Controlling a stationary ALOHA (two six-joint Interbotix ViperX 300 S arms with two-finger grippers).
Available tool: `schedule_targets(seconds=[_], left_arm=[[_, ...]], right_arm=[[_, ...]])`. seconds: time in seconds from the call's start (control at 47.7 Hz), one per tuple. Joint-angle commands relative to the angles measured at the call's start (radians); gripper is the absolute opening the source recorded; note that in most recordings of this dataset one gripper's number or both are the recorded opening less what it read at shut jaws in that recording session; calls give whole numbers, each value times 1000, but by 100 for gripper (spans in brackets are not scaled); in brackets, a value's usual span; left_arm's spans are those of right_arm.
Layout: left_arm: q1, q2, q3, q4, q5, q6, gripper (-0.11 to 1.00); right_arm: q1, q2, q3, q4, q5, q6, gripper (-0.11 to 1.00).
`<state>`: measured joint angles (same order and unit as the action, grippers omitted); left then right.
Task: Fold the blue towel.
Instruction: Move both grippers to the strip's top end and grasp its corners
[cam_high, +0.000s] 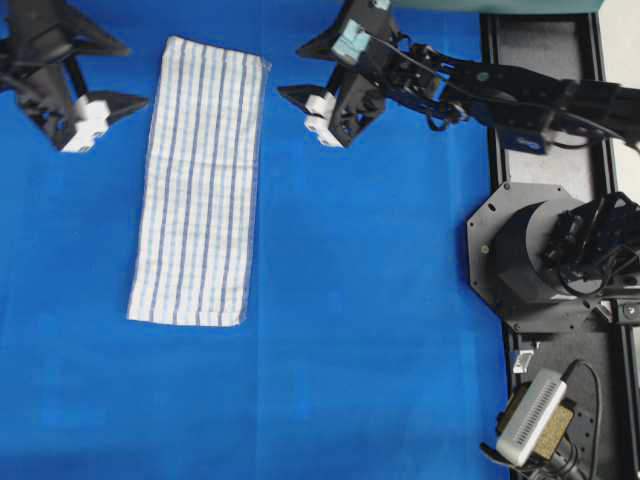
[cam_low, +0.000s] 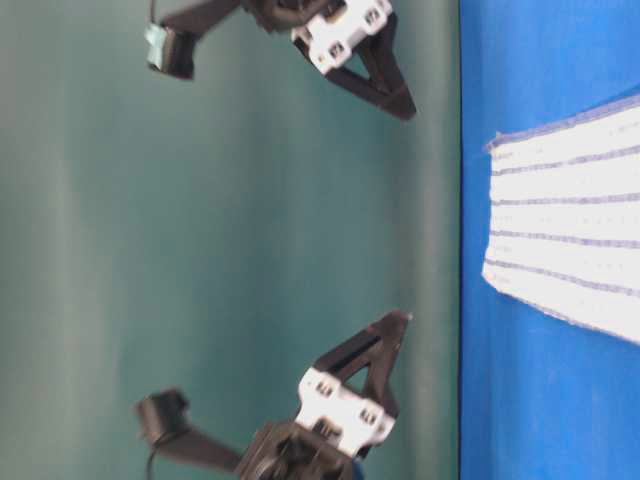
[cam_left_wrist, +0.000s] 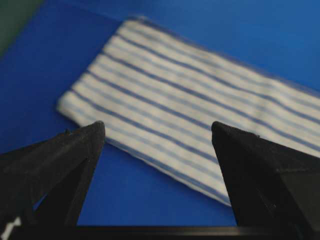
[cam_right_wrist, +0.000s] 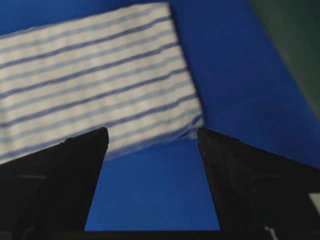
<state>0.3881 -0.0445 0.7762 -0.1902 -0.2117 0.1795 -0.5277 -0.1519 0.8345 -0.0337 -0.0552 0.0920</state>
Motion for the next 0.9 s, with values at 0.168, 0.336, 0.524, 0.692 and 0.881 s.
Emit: schedule_targets(seconds=[0.168, 0.336, 0.524, 0.692, 0.881], left_arm=[[78, 141, -115, 3, -60, 41, 83], [110, 225, -155, 5, -89, 43, 83], [126, 299, -183, 5, -132, 43, 83], [140, 344, -198, 5, -146, 43, 82], [144, 390, -213, 5, -149, 43, 80]], right_arm=[[-64, 147, -72, -25, -123, -3, 86], [-83, 222, -97, -25, -158, -8, 86], [-91, 298, -120, -25, -193, -11, 86], [-94, 350, -140, -25, -195, -11, 86], [-98, 387, -147, -25, -199, -11, 86]])
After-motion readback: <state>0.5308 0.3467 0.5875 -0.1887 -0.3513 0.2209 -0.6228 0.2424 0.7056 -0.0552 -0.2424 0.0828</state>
